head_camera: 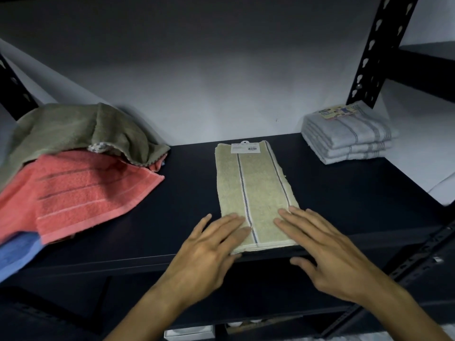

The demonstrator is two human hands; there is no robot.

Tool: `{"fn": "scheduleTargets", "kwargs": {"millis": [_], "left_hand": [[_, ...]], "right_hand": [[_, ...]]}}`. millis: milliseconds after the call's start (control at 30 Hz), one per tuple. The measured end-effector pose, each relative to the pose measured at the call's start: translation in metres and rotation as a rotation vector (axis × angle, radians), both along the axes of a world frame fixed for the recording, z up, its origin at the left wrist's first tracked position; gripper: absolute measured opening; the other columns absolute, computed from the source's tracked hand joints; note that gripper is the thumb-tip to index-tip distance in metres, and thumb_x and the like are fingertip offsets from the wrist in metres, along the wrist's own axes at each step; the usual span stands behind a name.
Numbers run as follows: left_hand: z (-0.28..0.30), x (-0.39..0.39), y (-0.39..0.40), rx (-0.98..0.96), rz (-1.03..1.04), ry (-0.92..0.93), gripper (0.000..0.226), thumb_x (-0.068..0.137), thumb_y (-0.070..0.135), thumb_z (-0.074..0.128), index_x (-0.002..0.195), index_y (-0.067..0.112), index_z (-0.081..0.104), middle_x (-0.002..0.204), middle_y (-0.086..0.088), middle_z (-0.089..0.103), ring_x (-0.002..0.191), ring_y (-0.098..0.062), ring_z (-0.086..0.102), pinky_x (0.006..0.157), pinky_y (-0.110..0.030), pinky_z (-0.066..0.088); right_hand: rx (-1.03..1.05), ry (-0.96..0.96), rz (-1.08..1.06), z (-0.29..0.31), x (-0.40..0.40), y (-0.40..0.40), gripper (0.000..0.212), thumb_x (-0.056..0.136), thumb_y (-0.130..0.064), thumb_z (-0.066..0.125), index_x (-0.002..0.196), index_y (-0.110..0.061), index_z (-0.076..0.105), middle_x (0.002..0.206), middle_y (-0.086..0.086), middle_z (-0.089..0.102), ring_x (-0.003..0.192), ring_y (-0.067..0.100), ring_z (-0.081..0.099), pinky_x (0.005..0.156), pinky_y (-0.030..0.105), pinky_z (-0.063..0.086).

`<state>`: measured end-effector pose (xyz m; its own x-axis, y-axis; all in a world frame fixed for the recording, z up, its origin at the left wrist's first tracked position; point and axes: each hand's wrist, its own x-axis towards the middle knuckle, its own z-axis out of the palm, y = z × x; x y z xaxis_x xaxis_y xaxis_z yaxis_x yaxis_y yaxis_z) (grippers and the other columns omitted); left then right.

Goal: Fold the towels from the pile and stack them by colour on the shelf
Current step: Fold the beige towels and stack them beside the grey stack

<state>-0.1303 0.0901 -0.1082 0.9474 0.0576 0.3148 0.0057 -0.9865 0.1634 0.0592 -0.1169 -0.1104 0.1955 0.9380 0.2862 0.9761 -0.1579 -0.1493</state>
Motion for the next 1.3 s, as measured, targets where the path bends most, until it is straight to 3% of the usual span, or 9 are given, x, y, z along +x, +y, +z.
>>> {"fn": "scheduleTargets", "kwargs": {"millis": [100,233,400,533,633,733,867,967,1300], "left_hand": [[-0.004,-0.008,0.006,-0.157,-0.053,-0.097,0.069,0.079,-0.001,0.075,0.139,0.026,0.055,0.148,0.010,0.048,0.142,-0.005,0.036,0.116,-0.042,0.027],[-0.002,-0.016,0.011,-0.267,-0.037,-0.149,0.065,0.078,-0.014,0.067,0.131,0.023,0.060,0.139,0.016,0.056,0.134,-0.004,0.047,0.116,-0.042,0.027],[0.023,-0.014,0.016,-0.553,0.004,-0.145,0.024,0.094,0.018,0.066,0.117,0.023,0.068,0.115,0.017,0.069,0.111,-0.005,0.064,0.113,-0.027,0.031],[0.072,0.014,0.026,-0.828,0.087,-0.113,0.012,0.089,0.013,0.068,0.099,0.018,0.071,0.092,0.006,0.075,0.087,-0.003,0.068,0.081,-0.014,0.048],[0.093,0.058,0.052,-1.032,0.236,-0.152,0.009,0.093,0.016,0.066,0.099,0.010,0.070,0.096,-0.005,0.076,0.091,-0.014,0.072,0.084,-0.026,0.056],[0.096,0.105,0.079,-1.008,0.383,-0.132,0.025,0.096,0.031,0.064,0.101,0.007,0.067,0.102,-0.015,0.071,0.090,-0.021,0.069,0.085,-0.039,0.057],[0.083,0.150,0.095,-0.769,0.528,-0.047,0.028,0.102,0.041,0.049,0.110,0.015,0.057,0.097,0.000,0.065,0.082,-0.011,0.062,0.066,-0.024,0.051],[0.071,0.169,0.099,-0.571,0.633,0.018,0.033,0.102,0.045,0.040,0.113,0.016,0.051,0.105,-0.002,0.062,0.088,-0.021,0.062,0.078,-0.038,0.054],[0.063,0.189,0.094,-0.307,0.867,0.182,0.049,0.102,0.047,0.040,0.127,0.007,0.053,0.125,-0.011,0.056,0.112,-0.030,0.058,0.075,-0.035,0.038]], "right_hand": [[0.118,0.018,0.046,-0.002,-0.005,-0.001,0.080,0.074,-0.006,0.078,0.144,-0.018,0.043,0.148,-0.008,0.043,0.137,0.011,0.036,0.116,0.033,0.024],[0.247,0.072,0.058,-0.006,-0.011,0.001,0.069,0.069,0.009,0.073,0.131,-0.015,0.058,0.137,-0.011,0.055,0.126,0.009,0.048,0.103,0.030,0.044],[0.311,0.275,0.006,0.012,-0.012,0.009,0.043,0.078,-0.003,0.061,0.112,-0.028,0.069,0.110,-0.015,0.064,0.102,0.003,0.061,0.075,0.025,0.055],[0.372,0.729,-0.043,0.061,0.001,0.030,0.024,0.083,-0.006,0.073,0.094,-0.028,0.071,0.090,-0.010,0.069,0.086,0.006,0.066,0.075,0.021,0.051],[0.482,1.088,-0.123,0.092,0.022,0.064,0.016,0.086,-0.009,0.069,0.098,-0.019,0.071,0.093,-0.010,0.075,0.086,0.001,0.069,0.071,0.013,0.051],[0.519,1.227,-0.271,0.099,0.046,0.100,0.009,0.091,-0.017,0.066,0.097,-0.022,0.068,0.091,-0.009,0.074,0.082,0.000,0.069,0.065,0.012,0.052],[0.450,1.148,-0.443,0.087,0.076,0.139,0.002,0.096,-0.024,0.060,0.095,-0.025,0.059,0.096,-0.008,0.066,0.083,0.003,0.064,0.070,0.019,0.053],[0.331,0.966,-0.569,0.073,0.092,0.157,0.012,0.098,-0.028,0.055,0.105,-0.019,0.056,0.104,-0.002,0.062,0.085,0.009,0.059,0.072,0.025,0.050],[-0.013,0.503,-0.854,0.068,0.092,0.177,0.048,0.094,-0.046,0.055,0.121,-0.006,0.054,0.118,0.010,0.057,0.104,0.028,0.059,0.073,0.032,0.040]]}}
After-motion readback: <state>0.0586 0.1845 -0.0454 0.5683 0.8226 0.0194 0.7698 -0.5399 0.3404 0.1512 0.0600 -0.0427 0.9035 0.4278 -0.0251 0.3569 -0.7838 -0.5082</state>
